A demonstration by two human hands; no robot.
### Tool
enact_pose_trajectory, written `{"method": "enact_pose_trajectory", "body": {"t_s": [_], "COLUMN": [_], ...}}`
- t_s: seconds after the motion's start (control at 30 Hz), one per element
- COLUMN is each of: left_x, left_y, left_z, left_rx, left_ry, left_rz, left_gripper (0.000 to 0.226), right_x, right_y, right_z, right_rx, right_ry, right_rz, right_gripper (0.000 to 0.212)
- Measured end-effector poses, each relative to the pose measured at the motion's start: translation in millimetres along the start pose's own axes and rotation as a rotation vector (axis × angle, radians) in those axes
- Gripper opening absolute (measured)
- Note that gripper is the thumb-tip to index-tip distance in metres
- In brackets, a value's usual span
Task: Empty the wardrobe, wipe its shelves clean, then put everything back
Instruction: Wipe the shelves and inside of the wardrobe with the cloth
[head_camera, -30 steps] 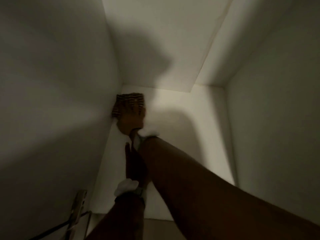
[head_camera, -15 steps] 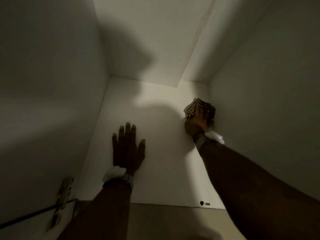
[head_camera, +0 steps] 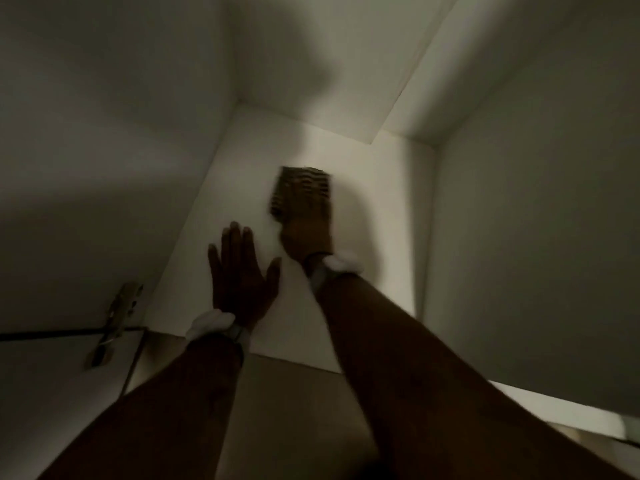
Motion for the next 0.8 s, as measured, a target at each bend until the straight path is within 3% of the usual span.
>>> {"method": "enact_pose_trajectory", "body": {"t_s": [0.07,0.17,0.27,0.33,0.4,0.5,0.57,0.6,0.67,0.7,0.8], "left_x": [-5.0,-3.8,-3.3,3.8,5.0,19.6,36.7,42.0,40.0,31.2,3.6], "left_y": [5.5,2.0,7.5,10.1,14.3,-7.5,-17.2,-21.0,-12.3,-10.8,15.9], "left_z": [-0.6,-1.1,-0.3,-6.7,-21.3,-57.7,-60.7,-66.6,-71.9,-68.5,-58.8], "left_rx": [0.030,0.069,0.081,0.113,0.071,-0.007,-0.103,-0.033,-0.001,0.057,-0.077], "left_ry": [0.028,0.029,0.038,0.044,0.105,0.139,0.376,0.375,0.260,0.217,0.220], "left_rz": [-0.028,-0.021,-0.007,-0.019,-0.057,-0.072,-0.298,-0.431,-0.214,-0.152,-0.083], "left_gripper": [0.082,0.082,0.085,0.087,0.086,0.073,0.065,0.064,0.074,0.076,0.084], "right_x": [-83.7,-144.2,-126.9,-80.7,-22.0,96.0,152.7,160.8,142.8,122.6,38.3], "right_y": [40.4,71.8,50.4,25.6,1.5,-31.5,-42.6,-46.1,-45.3,-37.4,0.1], "right_z": [-45.5,-108.8,-104.2,-72.8,-35.7,-6.6,-3.7,-5.9,-10.8,-15.8,-56.6], "right_rx": [-0.076,0.023,-0.021,-0.119,-0.107,-0.017,0.071,0.166,0.289,0.296,0.132], "right_ry": [-0.231,-0.338,-0.660,-0.738,-0.595,-0.223,-0.055,-0.009,0.101,0.149,0.070], "right_rz": [-0.073,-0.207,-0.124,-0.130,-0.101,-0.003,0.001,0.020,0.044,0.040,0.069], "right_gripper": [0.058,0.060,0.065,0.065,0.062,0.064,0.065,0.067,0.067,0.065,0.059]}}
Point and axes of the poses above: each hand's wrist, its own z-axis towards the middle knuckle, its own y-axis out of the back of the hand, x = y × z, the point moved 1 cm from there along z, towards the middle knuckle, and after that the axes turned 4 degrees about y, right-handed, at the moved point
